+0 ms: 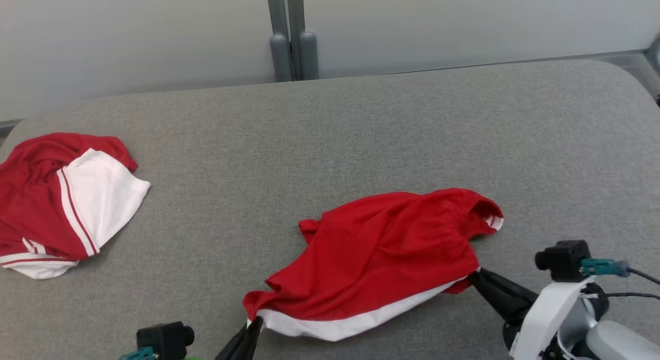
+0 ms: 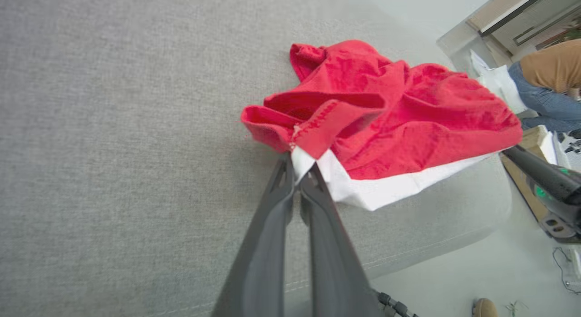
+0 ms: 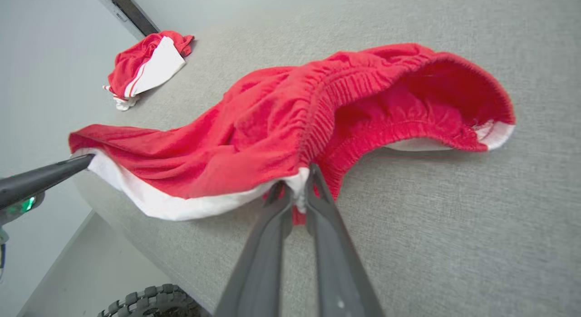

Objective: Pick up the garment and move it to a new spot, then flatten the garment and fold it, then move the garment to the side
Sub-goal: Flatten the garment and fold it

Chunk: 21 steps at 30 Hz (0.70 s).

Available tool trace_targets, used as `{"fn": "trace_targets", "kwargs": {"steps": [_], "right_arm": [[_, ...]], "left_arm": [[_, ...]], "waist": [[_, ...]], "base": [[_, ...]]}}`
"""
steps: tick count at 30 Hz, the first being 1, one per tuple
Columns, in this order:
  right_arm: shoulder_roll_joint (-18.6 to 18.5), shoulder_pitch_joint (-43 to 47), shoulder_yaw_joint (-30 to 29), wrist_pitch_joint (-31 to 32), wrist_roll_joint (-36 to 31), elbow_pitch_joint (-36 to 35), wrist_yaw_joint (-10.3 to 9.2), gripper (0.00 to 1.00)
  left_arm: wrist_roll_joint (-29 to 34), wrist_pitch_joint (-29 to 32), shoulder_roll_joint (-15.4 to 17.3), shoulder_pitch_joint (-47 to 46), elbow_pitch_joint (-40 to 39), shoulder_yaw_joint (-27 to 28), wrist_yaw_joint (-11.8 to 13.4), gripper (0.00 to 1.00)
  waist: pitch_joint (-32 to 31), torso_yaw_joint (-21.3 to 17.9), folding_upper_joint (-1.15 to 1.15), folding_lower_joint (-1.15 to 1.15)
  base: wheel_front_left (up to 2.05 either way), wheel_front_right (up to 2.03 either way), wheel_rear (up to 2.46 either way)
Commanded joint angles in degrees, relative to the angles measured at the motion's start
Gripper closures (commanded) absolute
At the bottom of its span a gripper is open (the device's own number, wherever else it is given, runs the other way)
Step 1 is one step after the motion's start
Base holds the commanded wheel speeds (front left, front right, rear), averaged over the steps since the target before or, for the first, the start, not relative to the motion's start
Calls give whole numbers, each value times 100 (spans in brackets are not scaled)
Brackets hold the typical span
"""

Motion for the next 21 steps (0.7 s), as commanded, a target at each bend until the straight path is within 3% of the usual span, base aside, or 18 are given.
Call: {"fn": "trace_targets", "kwargs": {"steps": [1,12,17,21], "right_arm": [[-162,172,-185,39,88,-251,-4,100],[-1155,1254,-1921,569,860,-2449,-3,100],[-1591,1487,-2997,912,1054,-3193,-3,100],[-1773,1051,-3518,1335,1121,-3494,-2,100]], "left_arm": [[-123,25,39,141,-290,48,-31,100],[-1063,253,97,326,-2522,-45,-142,100],[-1078,459,149,-134,-3213,-73,-115,100],[-950,803,265,-992,-3366,47,-11,100]], "waist": [[-56,-177,0,0],[11,-575,0,0],[322,-657,0,0],[798,-647,0,0]], "base": [[0,0,0],[0,0,0],[0,0,0],[0,0,0]]}}
